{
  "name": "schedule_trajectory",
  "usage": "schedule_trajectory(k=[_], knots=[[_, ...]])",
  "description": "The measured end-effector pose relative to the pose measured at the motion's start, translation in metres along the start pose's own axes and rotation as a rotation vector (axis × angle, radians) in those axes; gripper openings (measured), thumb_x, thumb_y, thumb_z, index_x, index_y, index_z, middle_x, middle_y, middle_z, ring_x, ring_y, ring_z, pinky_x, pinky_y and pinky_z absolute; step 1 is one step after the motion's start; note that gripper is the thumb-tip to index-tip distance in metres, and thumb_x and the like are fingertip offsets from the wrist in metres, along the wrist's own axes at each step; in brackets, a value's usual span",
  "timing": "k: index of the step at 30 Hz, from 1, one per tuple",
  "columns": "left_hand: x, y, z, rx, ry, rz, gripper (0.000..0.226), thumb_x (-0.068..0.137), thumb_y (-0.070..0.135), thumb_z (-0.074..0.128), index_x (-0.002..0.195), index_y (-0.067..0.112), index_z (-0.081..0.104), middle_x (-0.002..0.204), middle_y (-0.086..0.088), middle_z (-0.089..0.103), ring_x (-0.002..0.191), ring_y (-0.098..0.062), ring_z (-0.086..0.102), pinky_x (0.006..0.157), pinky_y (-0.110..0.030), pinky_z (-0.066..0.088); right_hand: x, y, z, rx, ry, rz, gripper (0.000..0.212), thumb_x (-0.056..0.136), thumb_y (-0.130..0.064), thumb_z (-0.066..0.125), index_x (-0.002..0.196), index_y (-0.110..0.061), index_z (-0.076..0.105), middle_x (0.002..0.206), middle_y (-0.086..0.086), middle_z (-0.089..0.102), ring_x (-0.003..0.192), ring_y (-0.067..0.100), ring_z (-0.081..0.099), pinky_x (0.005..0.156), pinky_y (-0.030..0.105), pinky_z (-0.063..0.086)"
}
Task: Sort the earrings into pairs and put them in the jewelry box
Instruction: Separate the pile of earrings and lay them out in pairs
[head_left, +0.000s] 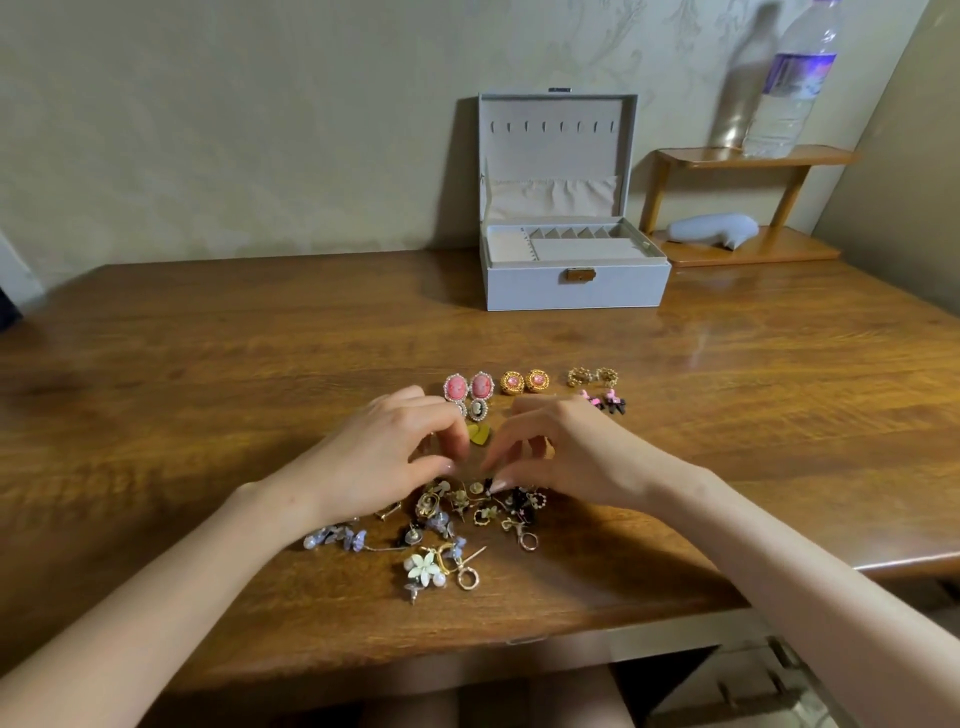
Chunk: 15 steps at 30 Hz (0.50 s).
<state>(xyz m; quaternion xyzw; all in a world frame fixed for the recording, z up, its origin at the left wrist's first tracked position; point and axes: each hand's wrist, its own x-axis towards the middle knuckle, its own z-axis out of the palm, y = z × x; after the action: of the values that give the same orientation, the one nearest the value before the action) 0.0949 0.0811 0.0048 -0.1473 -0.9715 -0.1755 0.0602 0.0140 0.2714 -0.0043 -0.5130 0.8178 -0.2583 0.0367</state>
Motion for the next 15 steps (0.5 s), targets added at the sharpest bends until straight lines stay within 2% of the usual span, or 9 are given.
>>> schedule_trajectory(k=[5, 7, 9, 12, 15], knots=[[-0.005, 0.000, -0.003, -0.008, -0.029, 0.008, 0.011, 0.088, 0.017, 0.059, 0.091, 0.027, 0.059, 0.086, 0.027, 0.047, 0.091, 0.015, 0.040, 0.076, -0.003, 0.031, 0.004, -0.001, 0.006, -0.035, 0.010, 0.013, 0.011, 0.078, -0.028, 0.074, 0.087, -0.022, 0.073, 0.080, -0.018, 0.049, 0.071, -0.003, 0.048, 0.067, 0.026, 0.048], [-0.007, 0.000, -0.003, -0.017, -0.040, 0.007, 0.009, 0.088, 0.021, 0.059, 0.091, 0.030, 0.058, 0.086, 0.028, 0.047, 0.092, 0.014, 0.041, 0.075, -0.003, 0.030, 0.005, 0.001, 0.006, -0.031, 0.027, 0.018, 0.011, 0.077, -0.027, 0.074, 0.086, -0.021, 0.074, 0.078, -0.020, 0.050, 0.069, -0.004, 0.049, 0.065, 0.022, 0.047], [-0.007, 0.000, -0.003, -0.030, -0.031, 0.000, 0.009, 0.088, 0.024, 0.059, 0.090, 0.033, 0.057, 0.086, 0.027, 0.049, 0.094, 0.009, 0.042, 0.076, -0.005, 0.031, 0.006, 0.003, 0.004, 0.031, 0.058, 0.046, 0.013, 0.077, -0.027, 0.075, 0.086, -0.018, 0.075, 0.078, -0.019, 0.055, 0.069, -0.004, 0.051, 0.063, 0.011, 0.040], [-0.007, 0.002, -0.003, -0.042, -0.006, -0.008, 0.009, 0.088, 0.025, 0.059, 0.091, 0.033, 0.058, 0.088, 0.027, 0.050, 0.099, 0.005, 0.042, 0.080, -0.005, 0.033, 0.004, 0.005, -0.006, 0.190, 0.119, 0.126, 0.011, 0.077, -0.027, 0.074, 0.084, -0.019, 0.074, 0.076, -0.012, 0.066, 0.065, -0.001, 0.054, 0.058, 0.009, 0.038], [-0.005, 0.004, -0.002, -0.046, -0.001, -0.002, 0.007, 0.087, 0.025, 0.060, 0.091, 0.031, 0.059, 0.088, 0.027, 0.050, 0.097, 0.005, 0.044, 0.080, -0.004, 0.033, 0.001, 0.007, -0.013, 0.344, 0.145, 0.171, 0.006, 0.078, -0.023, 0.074, 0.080, -0.018, 0.074, 0.061, -0.015, 0.064, 0.055, -0.002, 0.050, 0.053, 0.011, 0.034]])
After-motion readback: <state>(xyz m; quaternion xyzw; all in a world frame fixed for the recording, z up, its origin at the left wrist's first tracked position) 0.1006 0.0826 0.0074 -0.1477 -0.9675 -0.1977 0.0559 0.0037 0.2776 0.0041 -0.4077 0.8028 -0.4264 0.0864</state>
